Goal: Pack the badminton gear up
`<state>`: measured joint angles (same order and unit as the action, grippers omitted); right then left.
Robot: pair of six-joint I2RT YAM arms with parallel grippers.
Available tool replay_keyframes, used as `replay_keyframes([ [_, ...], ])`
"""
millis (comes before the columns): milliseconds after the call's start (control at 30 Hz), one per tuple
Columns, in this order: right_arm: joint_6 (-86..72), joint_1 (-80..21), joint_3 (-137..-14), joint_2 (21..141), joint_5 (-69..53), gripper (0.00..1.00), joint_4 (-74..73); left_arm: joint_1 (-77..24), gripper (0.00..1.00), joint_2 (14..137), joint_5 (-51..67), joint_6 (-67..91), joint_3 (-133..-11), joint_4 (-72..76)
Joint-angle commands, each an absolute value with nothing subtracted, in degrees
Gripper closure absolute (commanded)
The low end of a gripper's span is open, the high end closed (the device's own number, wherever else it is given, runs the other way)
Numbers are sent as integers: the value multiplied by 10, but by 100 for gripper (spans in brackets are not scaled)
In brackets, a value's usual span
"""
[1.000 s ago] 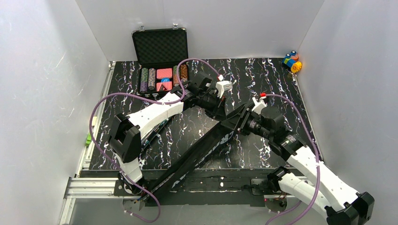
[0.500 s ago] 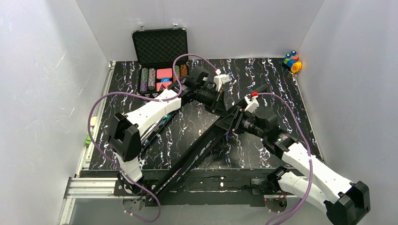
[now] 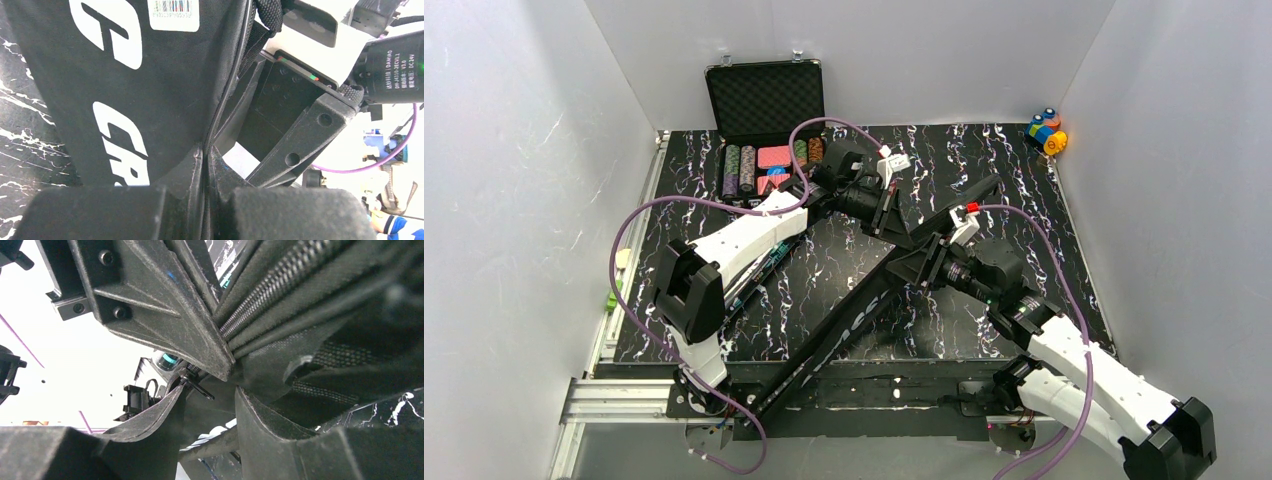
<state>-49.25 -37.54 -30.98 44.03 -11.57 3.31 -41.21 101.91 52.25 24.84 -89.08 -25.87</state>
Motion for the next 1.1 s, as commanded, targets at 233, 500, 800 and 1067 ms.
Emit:
replay_keyframes([
  [233, -480, -376, -298, 437, -148, 59, 165, -414, 100, 980, 590, 283, -887, -209],
  [500, -498, -376, -299, 438, -186, 82, 175, -414, 100, 982, 581, 272, -888, -217],
  [800, -519, -377, -286, 424, -199, 99, 172, -413, 100, 982, 566, 254, -894, -233],
  [1067, -520, -429, -302, 450, -212, 99, 162, -414, 100, 996, 540, 238, -918, -250],
])
